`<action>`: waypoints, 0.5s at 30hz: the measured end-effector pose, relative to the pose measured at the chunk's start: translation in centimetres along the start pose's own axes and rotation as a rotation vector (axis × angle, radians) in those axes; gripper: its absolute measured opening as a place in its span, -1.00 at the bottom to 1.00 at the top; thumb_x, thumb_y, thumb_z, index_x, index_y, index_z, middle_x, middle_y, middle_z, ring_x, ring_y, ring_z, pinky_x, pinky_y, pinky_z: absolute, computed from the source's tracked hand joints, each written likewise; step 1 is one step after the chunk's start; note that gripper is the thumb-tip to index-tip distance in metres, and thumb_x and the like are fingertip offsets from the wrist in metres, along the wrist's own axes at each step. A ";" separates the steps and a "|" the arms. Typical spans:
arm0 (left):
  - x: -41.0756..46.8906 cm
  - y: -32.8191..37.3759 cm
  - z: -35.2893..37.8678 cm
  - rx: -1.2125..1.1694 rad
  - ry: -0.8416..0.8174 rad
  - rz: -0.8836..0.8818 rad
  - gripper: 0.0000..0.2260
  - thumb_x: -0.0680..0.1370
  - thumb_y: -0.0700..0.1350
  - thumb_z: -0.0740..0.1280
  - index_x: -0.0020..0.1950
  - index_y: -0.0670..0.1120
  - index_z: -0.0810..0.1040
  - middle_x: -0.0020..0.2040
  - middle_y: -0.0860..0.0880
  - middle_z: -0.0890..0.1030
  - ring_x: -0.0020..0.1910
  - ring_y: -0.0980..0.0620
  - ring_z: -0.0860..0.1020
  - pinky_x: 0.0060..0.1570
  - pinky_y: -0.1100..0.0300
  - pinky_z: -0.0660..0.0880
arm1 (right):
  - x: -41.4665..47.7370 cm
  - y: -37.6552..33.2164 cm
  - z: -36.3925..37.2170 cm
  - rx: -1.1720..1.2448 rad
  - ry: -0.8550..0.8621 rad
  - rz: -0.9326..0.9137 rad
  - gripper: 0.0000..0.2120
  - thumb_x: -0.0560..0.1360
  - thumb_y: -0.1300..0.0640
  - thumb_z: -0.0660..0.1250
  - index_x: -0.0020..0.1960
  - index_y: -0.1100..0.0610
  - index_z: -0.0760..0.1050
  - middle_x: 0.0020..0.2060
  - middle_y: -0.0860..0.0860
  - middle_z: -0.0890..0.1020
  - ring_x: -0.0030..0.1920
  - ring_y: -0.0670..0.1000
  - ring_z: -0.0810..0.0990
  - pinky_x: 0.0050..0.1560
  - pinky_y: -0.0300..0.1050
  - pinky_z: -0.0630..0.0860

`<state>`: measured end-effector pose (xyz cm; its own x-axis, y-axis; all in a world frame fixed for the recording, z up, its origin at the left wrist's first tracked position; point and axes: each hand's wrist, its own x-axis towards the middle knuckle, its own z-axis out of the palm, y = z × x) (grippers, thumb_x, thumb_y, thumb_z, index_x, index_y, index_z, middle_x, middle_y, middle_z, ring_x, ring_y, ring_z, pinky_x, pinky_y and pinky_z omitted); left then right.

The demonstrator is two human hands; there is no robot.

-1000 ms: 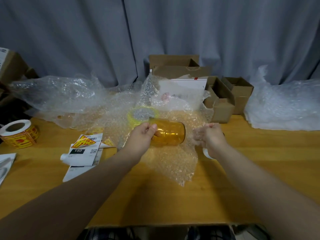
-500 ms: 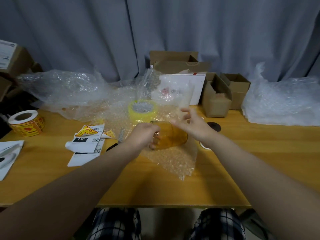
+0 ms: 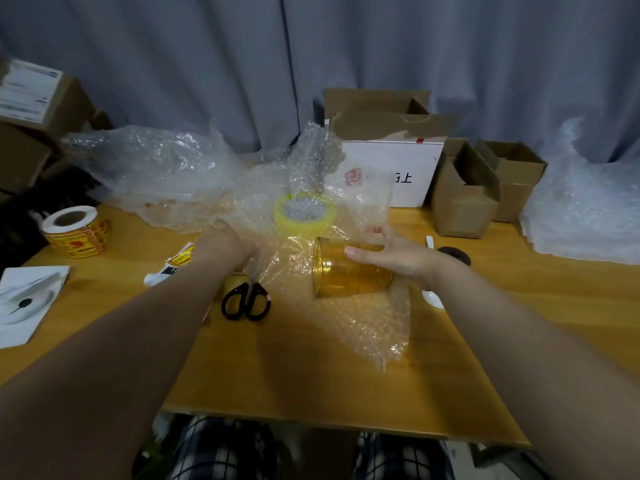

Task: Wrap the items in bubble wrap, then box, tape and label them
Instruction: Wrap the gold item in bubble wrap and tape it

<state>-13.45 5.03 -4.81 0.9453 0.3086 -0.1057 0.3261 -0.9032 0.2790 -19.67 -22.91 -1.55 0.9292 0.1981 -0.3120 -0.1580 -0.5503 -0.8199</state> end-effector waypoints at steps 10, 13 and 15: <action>1.5 -0.1 -1.2 -0.291 0.244 0.330 -0.85 0.53 -0.21 0.20 -0.05 -0.21 0.54 -0.06 -0.22 0.56 -0.14 -0.20 0.53 -0.18 0.12 0.43 | -1.5 0.9 0.3 -0.048 -0.044 -0.103 -0.18 0.21 -0.23 0.43 0.41 -0.06 0.26 0.36 -0.16 0.33 0.32 -0.10 0.30 0.31 -0.16 0.30; 0.2 0.7 -2.4 -0.421 0.393 0.447 -0.88 0.56 -0.14 0.25 0.03 -0.16 0.52 0.07 -0.12 0.43 -0.17 -0.12 0.50 -0.05 0.11 0.46 | -1.7 1.0 0.5 -0.077 -0.043 -0.128 -0.27 0.20 -0.20 0.47 0.29 -0.11 0.29 0.38 -0.12 0.32 0.38 -0.15 0.25 0.33 -0.21 0.24; -0.9 1.5 -2.9 -0.507 0.434 0.524 -0.89 0.59 -0.14 0.23 0.07 -0.14 0.47 0.11 -0.08 0.38 -0.12 -0.03 0.48 -0.02 0.11 0.44 | -1.8 1.0 0.9 -0.098 -0.001 -0.153 -0.30 0.18 -0.21 0.49 0.23 -0.11 0.30 0.34 -0.12 0.36 0.38 -0.14 0.27 0.31 -0.22 0.25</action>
<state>-13.82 4.27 -1.56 0.8613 0.0682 0.5034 -0.2884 -0.7501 0.5951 -21.82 -23.14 -2.22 0.9395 0.2867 -0.1876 0.0189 -0.5901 -0.8071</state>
